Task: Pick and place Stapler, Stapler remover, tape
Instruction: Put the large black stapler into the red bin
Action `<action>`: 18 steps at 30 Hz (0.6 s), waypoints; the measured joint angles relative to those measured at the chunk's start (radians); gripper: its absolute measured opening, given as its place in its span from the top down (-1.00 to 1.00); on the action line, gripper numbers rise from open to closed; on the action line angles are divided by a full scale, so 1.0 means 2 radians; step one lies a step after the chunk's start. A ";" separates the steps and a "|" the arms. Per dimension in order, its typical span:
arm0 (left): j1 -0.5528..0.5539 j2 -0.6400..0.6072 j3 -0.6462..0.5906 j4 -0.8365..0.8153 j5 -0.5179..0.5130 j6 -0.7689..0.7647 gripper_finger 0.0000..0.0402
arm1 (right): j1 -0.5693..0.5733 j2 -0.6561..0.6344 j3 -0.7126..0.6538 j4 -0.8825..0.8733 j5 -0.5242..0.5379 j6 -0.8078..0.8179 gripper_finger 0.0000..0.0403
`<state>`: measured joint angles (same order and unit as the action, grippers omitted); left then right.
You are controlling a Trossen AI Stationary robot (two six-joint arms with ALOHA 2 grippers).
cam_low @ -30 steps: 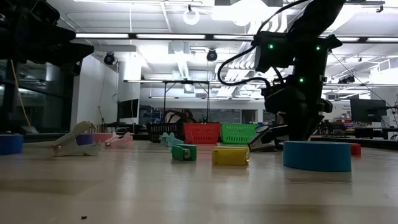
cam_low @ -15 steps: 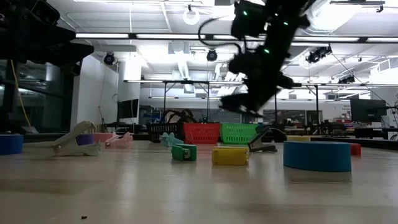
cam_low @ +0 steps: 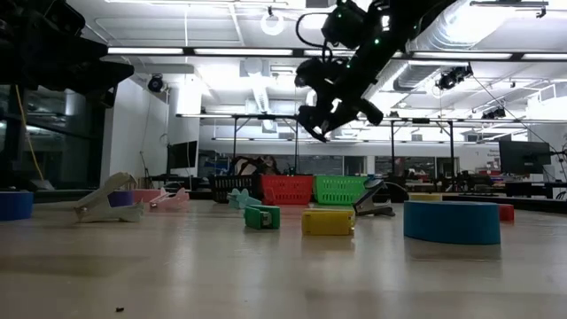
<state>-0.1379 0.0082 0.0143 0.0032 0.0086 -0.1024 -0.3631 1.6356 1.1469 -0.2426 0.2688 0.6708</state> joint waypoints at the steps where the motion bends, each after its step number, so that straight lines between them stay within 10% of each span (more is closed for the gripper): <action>1: 0.000 0.000 0.000 0.000 0.000 0.000 -0.05 | -0.005 0.002 0.000 0.007 -0.006 0.001 0.48; 18: 0.000 0.000 0.000 0.000 0.000 0.000 -0.05 | -0.042 0.117 0.061 0.083 -0.059 0.019 0.48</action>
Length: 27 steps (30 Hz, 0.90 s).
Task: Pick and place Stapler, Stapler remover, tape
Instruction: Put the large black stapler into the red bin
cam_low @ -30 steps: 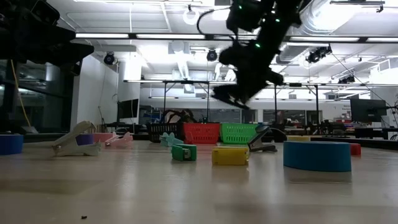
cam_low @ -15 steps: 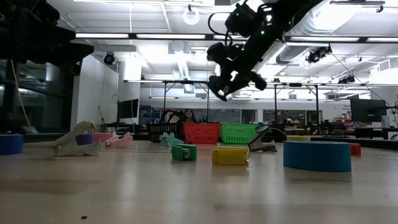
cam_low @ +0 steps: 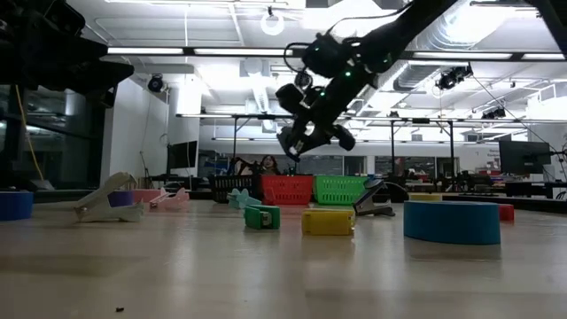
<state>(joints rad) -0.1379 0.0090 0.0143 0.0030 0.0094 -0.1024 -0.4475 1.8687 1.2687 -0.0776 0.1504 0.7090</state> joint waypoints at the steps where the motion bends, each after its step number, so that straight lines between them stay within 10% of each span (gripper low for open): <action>1: 0.000 0.000 0.000 0.000 0.000 0.000 -0.05 | -0.001 0.009 0.013 -0.010 -0.001 0.000 0.48; 13: 0.000 0.000 0.000 0.000 0.000 0.000 -0.05 | -0.008 0.098 0.162 -0.202 0.032 0.018 0.48; 27: 0.000 0.000 0.000 0.000 0.000 0.000 -0.05 | -0.025 0.120 0.154 -0.218 0.020 0.049 0.48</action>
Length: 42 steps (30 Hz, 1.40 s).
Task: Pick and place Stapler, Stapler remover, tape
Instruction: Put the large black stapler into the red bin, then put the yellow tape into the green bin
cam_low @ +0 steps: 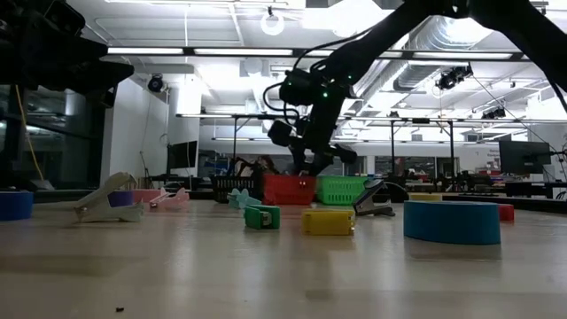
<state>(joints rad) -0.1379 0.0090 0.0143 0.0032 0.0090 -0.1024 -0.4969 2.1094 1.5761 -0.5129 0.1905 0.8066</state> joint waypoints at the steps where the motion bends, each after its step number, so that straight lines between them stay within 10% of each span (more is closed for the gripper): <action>1: 0.000 0.000 0.000 0.000 0.000 0.000 -0.05 | 0.000 0.000 0.000 0.000 -0.001 0.000 0.48; 22: 0.000 0.000 0.000 0.000 0.000 0.000 -0.05 | -0.003 -0.026 -0.001 -0.001 -0.023 -0.067 0.16; 42: 0.000 0.000 0.000 0.000 0.000 0.000 -0.05 | -0.012 -0.111 -0.037 -0.380 0.134 -0.068 0.16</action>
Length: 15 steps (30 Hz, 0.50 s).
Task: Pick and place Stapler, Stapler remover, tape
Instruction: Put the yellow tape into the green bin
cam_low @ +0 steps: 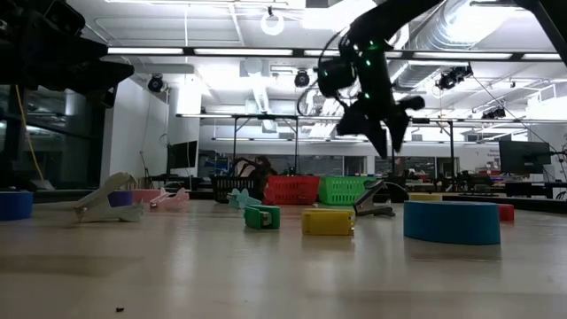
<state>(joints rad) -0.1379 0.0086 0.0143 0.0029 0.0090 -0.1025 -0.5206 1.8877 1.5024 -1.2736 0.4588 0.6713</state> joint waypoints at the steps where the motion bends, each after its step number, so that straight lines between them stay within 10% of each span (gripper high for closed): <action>1: 0.000 0.000 0.000 0.000 0.000 0.000 -0.05 | -0.002 0.000 -0.012 0.000 -0.010 -0.001 0.16; 15: 0.000 0.000 0.000 0.000 0.000 0.000 -0.05 | -0.028 0.000 -0.140 0.072 -0.051 -0.027 0.20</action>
<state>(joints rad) -0.1379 0.0086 0.0143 0.0031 0.0090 -0.1026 -0.5763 1.8877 1.2227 -1.1289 0.3565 0.6165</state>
